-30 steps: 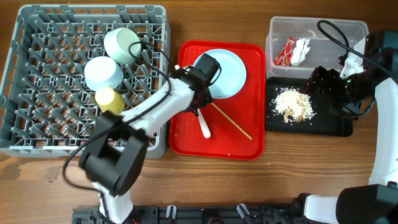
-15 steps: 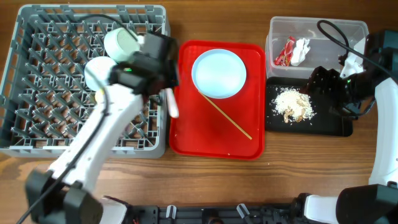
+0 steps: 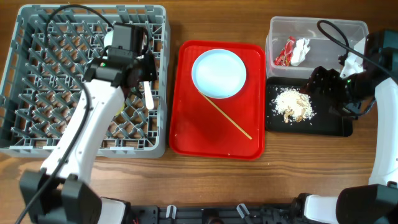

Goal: Sort waste into correct bins and load items into the dishwasher rack
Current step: 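Carry the fork left into the dish rack and release it, then reach the left gripper to the wooden chopstick and grasp it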

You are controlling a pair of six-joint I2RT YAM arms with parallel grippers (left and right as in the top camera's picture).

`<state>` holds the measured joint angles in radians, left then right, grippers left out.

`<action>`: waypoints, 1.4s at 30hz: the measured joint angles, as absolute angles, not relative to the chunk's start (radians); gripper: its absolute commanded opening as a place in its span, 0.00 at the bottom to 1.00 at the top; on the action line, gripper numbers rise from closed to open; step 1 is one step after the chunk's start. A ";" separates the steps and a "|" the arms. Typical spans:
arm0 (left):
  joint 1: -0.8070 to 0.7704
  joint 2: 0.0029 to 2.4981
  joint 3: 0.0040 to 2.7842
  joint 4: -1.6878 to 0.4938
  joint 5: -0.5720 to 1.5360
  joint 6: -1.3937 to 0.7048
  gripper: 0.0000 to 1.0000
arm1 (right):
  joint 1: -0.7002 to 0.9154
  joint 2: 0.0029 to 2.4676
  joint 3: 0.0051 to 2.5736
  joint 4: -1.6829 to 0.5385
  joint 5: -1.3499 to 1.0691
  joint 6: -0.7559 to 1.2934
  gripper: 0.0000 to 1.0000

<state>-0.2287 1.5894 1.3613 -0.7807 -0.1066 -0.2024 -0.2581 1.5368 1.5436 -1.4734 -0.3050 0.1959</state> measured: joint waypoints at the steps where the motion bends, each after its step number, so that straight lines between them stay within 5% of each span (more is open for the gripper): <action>1: -0.229 1.608 1.361 -0.780 -0.107 -0.199 0.07 | -0.258 1.537 1.544 -1.473 -0.305 0.196 1.00; 5: -0.229 1.671 1.361 -0.777 -0.107 -0.192 0.21 | -0.258 1.537 1.544 -1.473 -0.305 0.196 1.00; 6: -0.229 1.679 1.361 -0.776 -0.107 -0.186 0.36 | -0.258 1.537 1.544 -1.473 -0.305 0.196 1.00; 11: -0.229 1.685 1.361 -0.751 -0.106 -0.179 0.68 | -0.258 1.537 1.544 -1.473 -0.304 0.196 1.00; 27: -0.330 1.660 1.361 -0.746 0.111 -0.216 0.74 | -0.258 1.537 1.544 -1.474 -0.302 0.196 1.00; 36: -0.590 1.661 1.361 -0.699 0.147 -0.472 0.80 | -0.258 1.537 1.544 -1.474 -0.302 0.196 1.00; 42: -0.723 1.740 1.361 -0.709 0.089 -0.728 0.76 | -0.258 1.537 1.544 -1.474 -0.302 0.196 1.00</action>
<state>-0.7235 1.7401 1.3605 -0.7094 0.0895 -0.7280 -0.2581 1.5368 1.5436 -1.4738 -0.3016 0.1959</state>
